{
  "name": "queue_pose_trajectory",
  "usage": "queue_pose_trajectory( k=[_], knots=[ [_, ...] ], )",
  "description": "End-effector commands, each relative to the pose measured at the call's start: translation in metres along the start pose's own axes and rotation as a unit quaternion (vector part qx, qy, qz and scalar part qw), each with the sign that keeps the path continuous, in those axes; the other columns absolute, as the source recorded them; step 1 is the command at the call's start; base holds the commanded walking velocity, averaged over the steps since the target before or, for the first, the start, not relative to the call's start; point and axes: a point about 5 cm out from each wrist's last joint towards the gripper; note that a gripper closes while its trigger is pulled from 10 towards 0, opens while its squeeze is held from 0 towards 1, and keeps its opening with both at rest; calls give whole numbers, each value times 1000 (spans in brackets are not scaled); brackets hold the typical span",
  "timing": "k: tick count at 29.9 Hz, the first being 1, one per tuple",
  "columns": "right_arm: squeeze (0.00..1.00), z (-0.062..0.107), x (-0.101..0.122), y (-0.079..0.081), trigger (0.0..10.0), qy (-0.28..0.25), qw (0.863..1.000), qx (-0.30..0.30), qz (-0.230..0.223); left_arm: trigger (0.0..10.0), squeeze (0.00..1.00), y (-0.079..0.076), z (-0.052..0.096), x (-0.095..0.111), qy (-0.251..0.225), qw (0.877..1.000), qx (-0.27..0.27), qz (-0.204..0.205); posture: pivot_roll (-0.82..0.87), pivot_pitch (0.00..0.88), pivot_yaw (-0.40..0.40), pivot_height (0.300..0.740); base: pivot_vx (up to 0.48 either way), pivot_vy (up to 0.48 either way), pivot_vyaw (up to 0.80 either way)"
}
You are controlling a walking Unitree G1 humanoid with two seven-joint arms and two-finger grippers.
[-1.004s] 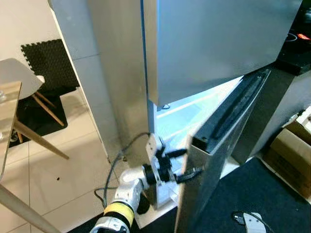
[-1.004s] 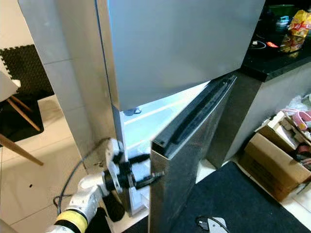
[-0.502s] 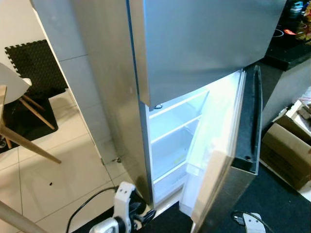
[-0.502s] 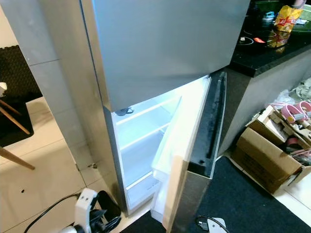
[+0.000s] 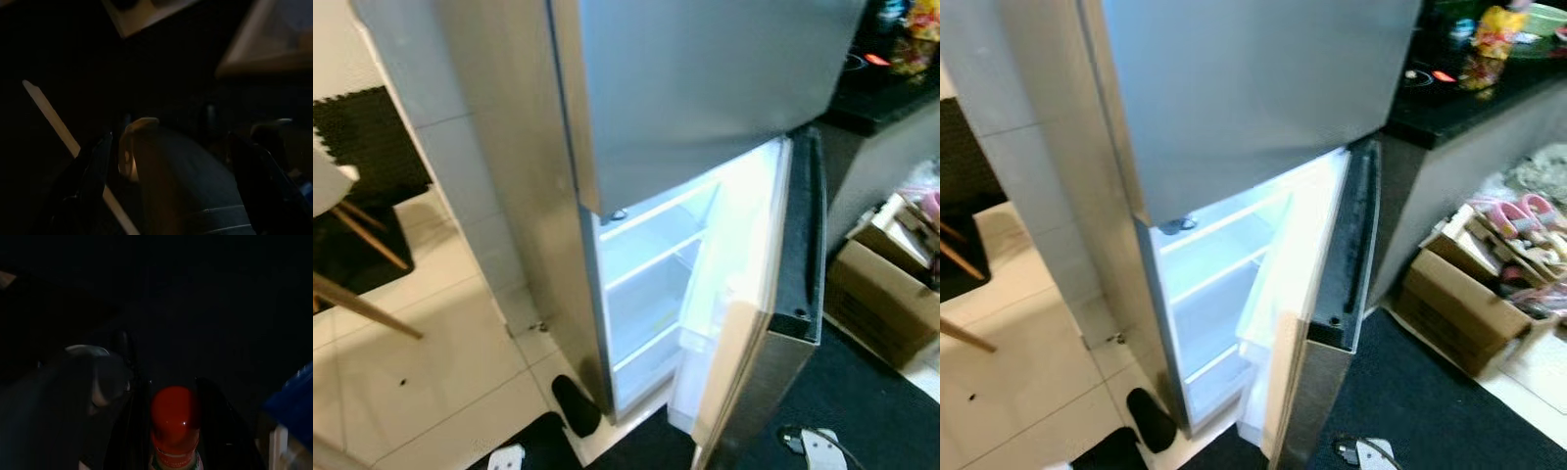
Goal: Restocking fridge
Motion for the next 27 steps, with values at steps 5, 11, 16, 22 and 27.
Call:
queue_pose_trajectory(
  k=[5, 11, 16, 22, 27],
  knots=[
    [0, 1, -10, -2, 10000, 17, 1000, -2, 0, 10000, 0, 4, 1, 1, 0, 1000, 17, -10, 2, 0, -7, 740, 0, 0, -781],
    [0, 1, -11, -2, 10000, 19, 1000, -1, -3, 10000, 0, 2, -1, 6, -8, 1000, 28, -6, -1, 0, -9, 740, 0, 0, -781],
    [0, 1, -12, -2, 10000, 20, 1000, -2, -3, 10000, 0, 2, -1, 6, -4, 999, 37, -12, -3, 0, -8, 740, 0, 0, -781],
    [0, 1, -11, -2, 10000, 15, 1000, -3, -8, 10000, 0, 6, 1, 1, 3, 999, 47, -10, -4, 0, -7, 740, 0, 0, -786],
    [0, 1, -10, -3, 10000, 13, 1000, -4, -9, 10000, 0, 9, 2, -3, 11, 998, 57, -13, -4, 0, -7, 740, 0, 0, 0]
  ],
)
Point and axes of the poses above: a point about 5 cm out from each wrist's last joint towards the gripper, its own z axis pointing back from the gripper into the wrist, its own x axis along the axis of the wrist's last joint, y = z × x, and after that the axes turned 11 degrees about z, right-handed
